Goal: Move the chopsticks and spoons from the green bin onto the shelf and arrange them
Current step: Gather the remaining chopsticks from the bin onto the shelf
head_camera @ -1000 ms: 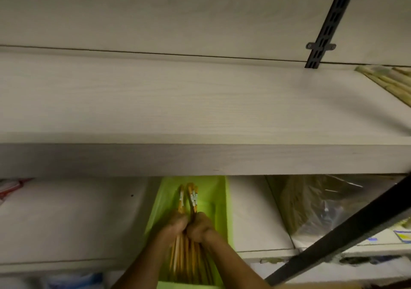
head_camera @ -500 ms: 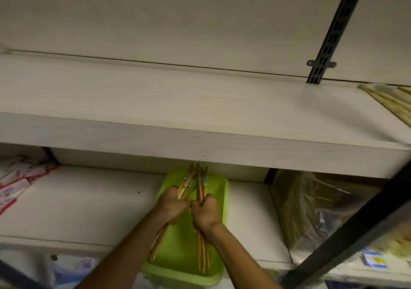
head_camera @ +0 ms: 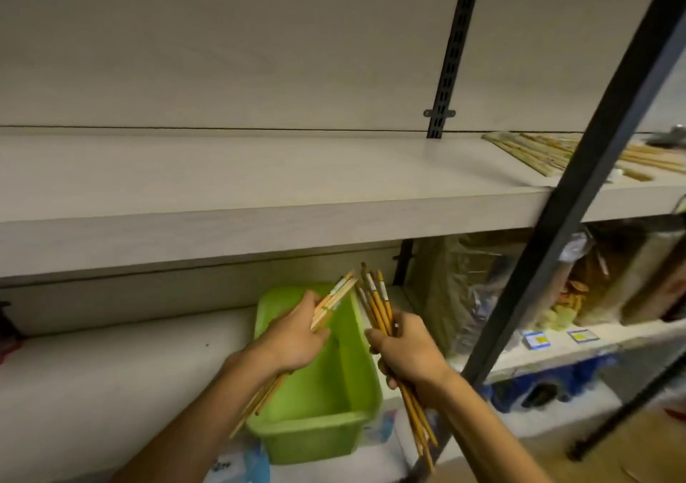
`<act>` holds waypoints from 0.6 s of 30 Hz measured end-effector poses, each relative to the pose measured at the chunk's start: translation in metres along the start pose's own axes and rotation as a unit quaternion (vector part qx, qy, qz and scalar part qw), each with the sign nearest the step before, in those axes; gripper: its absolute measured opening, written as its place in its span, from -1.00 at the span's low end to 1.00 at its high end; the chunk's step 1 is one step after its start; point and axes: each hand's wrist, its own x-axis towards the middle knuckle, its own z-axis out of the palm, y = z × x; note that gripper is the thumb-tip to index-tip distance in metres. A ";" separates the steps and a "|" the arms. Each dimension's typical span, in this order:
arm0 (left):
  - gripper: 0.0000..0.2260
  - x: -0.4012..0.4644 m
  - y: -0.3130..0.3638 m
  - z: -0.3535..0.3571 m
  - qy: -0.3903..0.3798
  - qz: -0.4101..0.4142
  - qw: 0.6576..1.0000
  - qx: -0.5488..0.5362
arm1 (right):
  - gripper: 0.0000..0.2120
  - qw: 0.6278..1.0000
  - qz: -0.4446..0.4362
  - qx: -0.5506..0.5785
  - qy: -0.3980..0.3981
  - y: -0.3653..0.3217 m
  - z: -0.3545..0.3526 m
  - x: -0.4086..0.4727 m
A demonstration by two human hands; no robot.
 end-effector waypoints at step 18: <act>-0.30 -0.042 0.212 0.118 -0.219 0.295 0.921 -0.132 | -0.51 0.941 -0.056 0.031 0.331 0.053 -0.172 -0.153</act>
